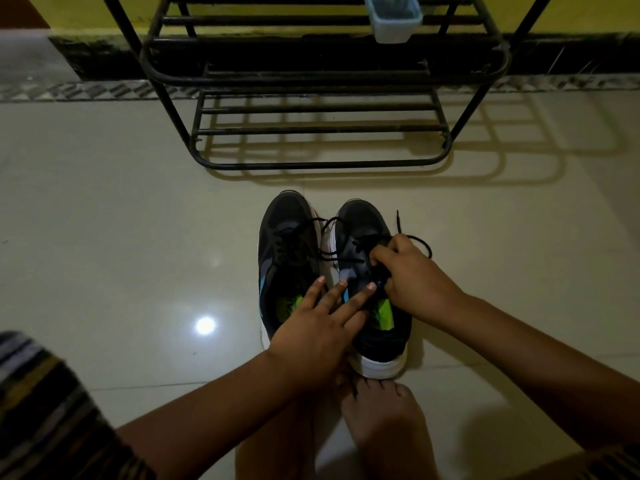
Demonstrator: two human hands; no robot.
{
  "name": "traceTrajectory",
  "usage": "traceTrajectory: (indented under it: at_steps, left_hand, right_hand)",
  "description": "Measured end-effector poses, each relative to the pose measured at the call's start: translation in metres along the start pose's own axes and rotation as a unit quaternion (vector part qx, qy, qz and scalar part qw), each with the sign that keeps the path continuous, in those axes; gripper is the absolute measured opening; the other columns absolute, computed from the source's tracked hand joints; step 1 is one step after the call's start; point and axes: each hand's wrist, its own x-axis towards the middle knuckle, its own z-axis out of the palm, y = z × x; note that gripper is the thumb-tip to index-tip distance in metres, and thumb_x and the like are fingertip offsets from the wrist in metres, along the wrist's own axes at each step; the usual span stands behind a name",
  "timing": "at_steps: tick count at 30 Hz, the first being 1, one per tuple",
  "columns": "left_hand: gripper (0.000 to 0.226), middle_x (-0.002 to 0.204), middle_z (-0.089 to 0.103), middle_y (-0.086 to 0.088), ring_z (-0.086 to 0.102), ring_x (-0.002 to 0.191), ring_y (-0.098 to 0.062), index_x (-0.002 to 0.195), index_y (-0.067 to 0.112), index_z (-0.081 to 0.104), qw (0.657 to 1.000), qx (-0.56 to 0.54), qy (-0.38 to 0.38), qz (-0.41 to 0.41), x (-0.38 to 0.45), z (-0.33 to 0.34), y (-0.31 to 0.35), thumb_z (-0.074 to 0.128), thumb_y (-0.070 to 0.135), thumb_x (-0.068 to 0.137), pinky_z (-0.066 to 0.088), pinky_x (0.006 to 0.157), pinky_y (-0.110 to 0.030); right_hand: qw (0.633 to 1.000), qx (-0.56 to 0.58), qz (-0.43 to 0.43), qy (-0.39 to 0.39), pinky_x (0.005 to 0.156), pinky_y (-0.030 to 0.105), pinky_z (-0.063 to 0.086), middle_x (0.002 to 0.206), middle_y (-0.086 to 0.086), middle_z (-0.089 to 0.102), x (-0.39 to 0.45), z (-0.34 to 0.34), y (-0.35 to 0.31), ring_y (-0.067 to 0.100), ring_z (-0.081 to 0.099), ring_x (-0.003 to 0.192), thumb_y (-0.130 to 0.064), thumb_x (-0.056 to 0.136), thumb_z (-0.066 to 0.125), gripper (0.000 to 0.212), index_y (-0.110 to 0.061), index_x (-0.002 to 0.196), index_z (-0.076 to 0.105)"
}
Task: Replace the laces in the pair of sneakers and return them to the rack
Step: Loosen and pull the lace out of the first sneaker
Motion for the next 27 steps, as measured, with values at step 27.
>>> traceTrajectory:
  at_steps: [27]
  left_hand:
    - [0.06, 0.157, -0.018, -0.002, -0.003, 0.145, -0.035, 0.145, 0.017, 0.02, 1.0, -0.001, -0.012, -0.008, 0.003, 0.002, 0.001, 0.043, 0.039, 0.094, -0.018, 0.108, -0.047]
  right_hand:
    - [0.943, 0.236, 0.055, 0.226, 0.075, 0.025, 0.045, 0.105, 0.002, 0.049, 0.015, -0.005, 0.017, 0.016, 0.053, 0.092, -0.017, 0.085, 0.063, 0.012, -0.017, 0.097, 0.062]
